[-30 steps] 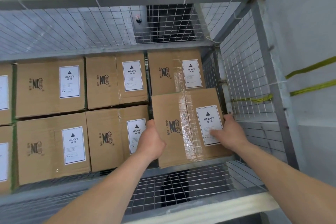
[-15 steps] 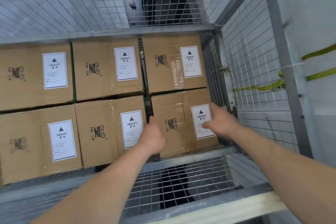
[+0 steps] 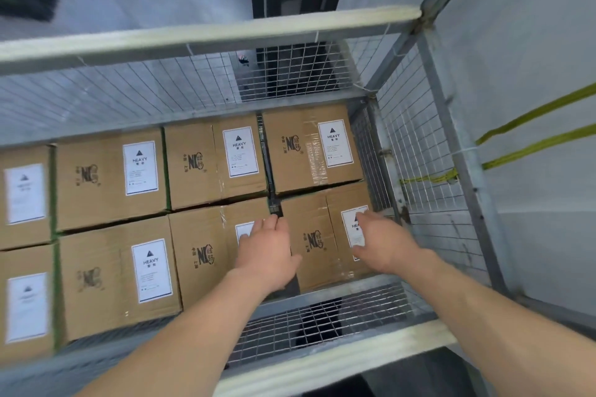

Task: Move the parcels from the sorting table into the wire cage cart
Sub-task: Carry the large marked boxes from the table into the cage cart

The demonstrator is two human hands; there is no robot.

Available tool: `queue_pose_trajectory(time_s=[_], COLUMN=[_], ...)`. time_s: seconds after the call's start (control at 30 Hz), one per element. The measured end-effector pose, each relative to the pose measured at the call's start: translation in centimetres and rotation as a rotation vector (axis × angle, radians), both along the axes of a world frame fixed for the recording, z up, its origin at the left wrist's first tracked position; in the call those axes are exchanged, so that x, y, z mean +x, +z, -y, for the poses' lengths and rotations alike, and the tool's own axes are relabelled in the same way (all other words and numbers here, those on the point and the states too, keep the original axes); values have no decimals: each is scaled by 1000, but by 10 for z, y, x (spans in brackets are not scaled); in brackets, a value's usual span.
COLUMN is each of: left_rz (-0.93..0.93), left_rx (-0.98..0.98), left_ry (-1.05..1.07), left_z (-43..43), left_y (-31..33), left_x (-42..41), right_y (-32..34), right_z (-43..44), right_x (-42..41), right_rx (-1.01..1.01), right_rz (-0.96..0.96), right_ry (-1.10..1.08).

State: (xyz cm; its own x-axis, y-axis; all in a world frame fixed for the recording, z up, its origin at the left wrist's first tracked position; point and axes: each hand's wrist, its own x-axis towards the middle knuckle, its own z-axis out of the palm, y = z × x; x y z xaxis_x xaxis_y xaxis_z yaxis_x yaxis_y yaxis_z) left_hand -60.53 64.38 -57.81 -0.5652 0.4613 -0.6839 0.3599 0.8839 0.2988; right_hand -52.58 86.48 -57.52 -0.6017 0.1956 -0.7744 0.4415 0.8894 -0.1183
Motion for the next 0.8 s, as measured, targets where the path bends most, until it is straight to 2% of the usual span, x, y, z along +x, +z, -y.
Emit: queue_pose_trajectory(time_s=[0.27, 0.47, 0.8], left_rz=[-124, -243, -421], left_rx=[55, 157, 359], left_ry=[-110, -217, -401], left_z=[25, 49, 66], left_y=[89, 168, 293], left_x=[-26, -46, -62], right_y=[90, 167, 296], right_z=[43, 84, 138], right_x=[-11, -11, 3], right_rx=[124, 224, 403], right_rz=[-201, -403, -549], right_ry=[32, -48, -244])
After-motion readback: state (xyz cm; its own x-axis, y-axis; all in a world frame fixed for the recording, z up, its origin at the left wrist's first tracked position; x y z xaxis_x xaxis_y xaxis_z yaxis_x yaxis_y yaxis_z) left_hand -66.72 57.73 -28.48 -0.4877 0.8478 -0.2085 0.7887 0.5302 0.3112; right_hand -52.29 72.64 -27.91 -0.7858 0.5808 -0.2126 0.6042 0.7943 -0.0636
